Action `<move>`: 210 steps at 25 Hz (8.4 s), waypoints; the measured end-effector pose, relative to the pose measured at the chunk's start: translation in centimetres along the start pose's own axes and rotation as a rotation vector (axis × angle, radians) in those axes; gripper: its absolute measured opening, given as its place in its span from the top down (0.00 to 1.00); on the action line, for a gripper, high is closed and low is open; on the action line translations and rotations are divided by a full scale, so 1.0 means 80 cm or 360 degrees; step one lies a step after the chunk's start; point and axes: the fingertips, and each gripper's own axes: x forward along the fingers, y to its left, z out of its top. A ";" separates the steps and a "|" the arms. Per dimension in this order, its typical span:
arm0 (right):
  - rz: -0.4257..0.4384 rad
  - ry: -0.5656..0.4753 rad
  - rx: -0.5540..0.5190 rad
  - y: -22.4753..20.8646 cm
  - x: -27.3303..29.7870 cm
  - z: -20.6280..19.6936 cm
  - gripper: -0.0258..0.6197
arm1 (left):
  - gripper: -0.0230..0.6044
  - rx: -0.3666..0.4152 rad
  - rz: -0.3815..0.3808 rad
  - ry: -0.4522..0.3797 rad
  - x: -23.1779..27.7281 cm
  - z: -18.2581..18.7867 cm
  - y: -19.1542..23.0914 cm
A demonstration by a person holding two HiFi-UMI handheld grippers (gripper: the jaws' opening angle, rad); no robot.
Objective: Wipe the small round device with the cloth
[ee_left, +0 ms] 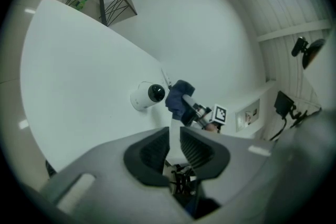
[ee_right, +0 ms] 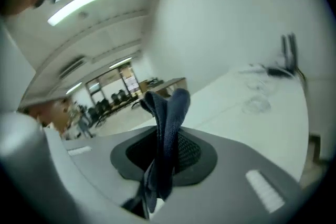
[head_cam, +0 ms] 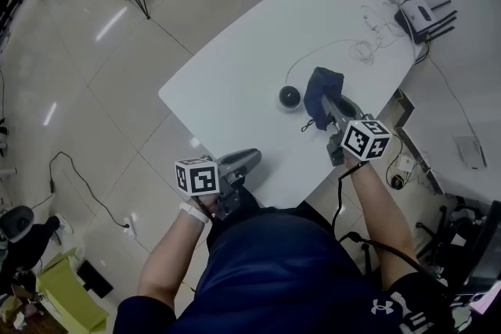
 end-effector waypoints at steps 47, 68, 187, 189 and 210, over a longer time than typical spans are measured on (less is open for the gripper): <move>0.0847 0.0086 0.0429 0.226 -0.003 -0.013 0.85 | 0.60 0.0404 -0.0294 0.0018 -0.033 0.098 -0.027; 0.0612 -0.0121 0.0767 0.153 -0.034 -0.016 0.76 | 0.86 0.0529 -0.0277 0.0299 0.052 0.154 0.020; 0.0219 -0.0165 0.0289 0.137 -0.170 -0.085 0.87 | 0.86 0.0214 0.0176 0.0287 0.046 -0.087 -0.001; 0.0180 -0.0175 0.0347 0.136 -0.174 -0.088 0.88 | 0.86 0.0214 0.0175 0.0367 0.065 -0.090 0.023; 0.0119 -0.0143 0.0253 0.165 -0.156 -0.114 0.89 | 0.68 0.0995 0.0481 0.0189 -0.036 -0.048 -0.023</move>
